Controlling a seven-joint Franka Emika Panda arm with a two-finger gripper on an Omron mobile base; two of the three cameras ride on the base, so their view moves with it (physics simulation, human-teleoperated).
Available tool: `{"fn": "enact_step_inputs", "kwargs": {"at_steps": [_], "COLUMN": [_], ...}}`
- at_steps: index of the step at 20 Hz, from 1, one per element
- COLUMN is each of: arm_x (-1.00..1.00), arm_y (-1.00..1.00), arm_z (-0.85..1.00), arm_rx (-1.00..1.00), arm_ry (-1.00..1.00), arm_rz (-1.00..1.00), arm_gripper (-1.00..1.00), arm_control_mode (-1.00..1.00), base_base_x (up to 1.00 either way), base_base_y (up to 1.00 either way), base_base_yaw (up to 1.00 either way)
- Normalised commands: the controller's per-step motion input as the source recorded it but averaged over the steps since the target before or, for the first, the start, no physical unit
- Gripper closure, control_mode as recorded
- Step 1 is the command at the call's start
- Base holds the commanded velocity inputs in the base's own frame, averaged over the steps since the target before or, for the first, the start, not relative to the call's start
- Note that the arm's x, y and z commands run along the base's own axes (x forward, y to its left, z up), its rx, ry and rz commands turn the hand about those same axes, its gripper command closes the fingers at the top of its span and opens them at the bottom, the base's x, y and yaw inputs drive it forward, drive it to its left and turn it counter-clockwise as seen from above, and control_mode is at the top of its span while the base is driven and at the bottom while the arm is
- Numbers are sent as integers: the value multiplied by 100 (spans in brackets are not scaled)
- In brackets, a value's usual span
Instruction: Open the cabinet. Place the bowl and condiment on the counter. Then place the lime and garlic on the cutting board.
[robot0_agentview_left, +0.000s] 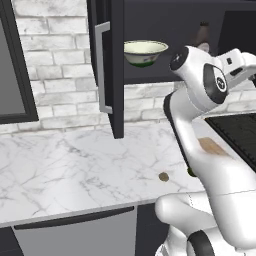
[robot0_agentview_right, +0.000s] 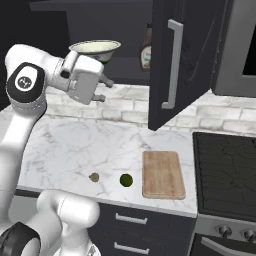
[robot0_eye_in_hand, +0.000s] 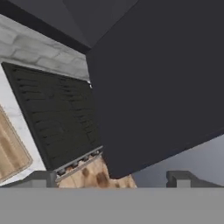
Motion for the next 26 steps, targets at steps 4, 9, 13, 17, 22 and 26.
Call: {"fn": "enact_step_inputs", "kwargs": {"at_steps": [4,9,13,17,22,26], "arm_x": [39,50,42,19,0,-3], "arm_y": [-41,-31,-13,-21,-39,-48], "arm_z": [43,13,-2,0,0,0], "arm_rx": [0,0,-7,-6,-9,-8], "arm_ry": [19,20,5,5,4,5], "arm_rz": [0,0,-2,-3,-5,-10], "arm_gripper": [-100,-100,-100,-100,-100,-100], "arm_control_mode": [-100,-100,-100,-100,-100,-100], "base_base_x": [0,0,0,0,0,0], "base_base_y": [0,0,0,0,0,0], "base_base_yaw": [0,0,0,0,0,0]}}
